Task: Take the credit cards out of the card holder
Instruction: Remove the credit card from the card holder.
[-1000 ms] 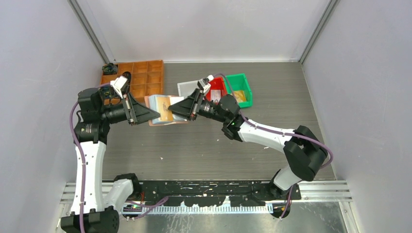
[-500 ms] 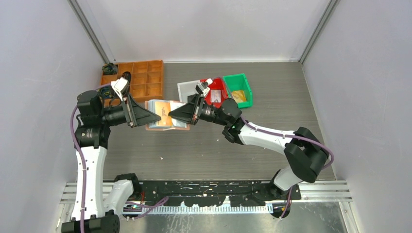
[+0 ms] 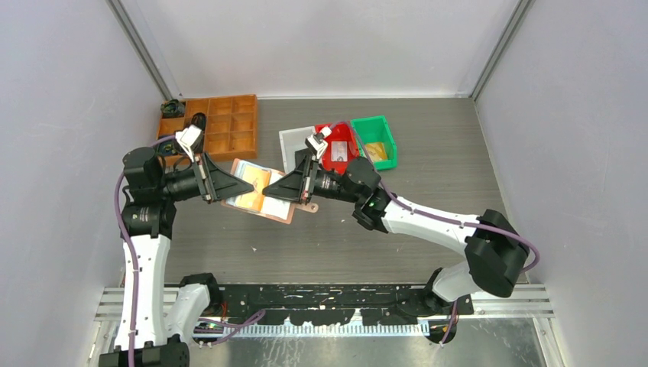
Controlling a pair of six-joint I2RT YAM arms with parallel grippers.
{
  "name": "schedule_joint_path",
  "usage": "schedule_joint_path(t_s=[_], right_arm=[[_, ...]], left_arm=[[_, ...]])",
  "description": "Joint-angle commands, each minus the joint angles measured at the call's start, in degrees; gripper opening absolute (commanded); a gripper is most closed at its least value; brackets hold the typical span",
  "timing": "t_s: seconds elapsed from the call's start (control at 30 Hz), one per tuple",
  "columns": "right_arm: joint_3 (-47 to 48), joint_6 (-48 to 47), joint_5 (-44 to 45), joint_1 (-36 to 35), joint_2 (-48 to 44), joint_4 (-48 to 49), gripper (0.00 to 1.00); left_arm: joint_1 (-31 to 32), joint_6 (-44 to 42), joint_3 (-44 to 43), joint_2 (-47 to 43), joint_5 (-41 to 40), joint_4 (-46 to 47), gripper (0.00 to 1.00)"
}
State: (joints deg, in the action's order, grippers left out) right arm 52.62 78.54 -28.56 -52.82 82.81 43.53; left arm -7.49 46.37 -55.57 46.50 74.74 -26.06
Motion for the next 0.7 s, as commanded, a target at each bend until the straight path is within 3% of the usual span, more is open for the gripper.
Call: schedule_joint_path(t_s=[0.0, 0.23, 0.67], right_arm=[[0.7, -4.4, 2.3, -0.5, -3.2, -2.9, 0.00], [-2.5, -4.6, 3.9, -0.5, -4.5, -2.3, 0.00], [-6.1, -3.0, 7.7, -0.3, -6.4, 0.6, 0.00]], left_arm=[[0.4, 1.5, -2.1, -1.3, 4.0, 5.4, 0.32], [0.4, 2.3, -2.8, -0.5, 3.3, 5.6, 0.25], [0.4, 3.0, -3.6, 0.4, 1.9, 6.2, 0.25]])
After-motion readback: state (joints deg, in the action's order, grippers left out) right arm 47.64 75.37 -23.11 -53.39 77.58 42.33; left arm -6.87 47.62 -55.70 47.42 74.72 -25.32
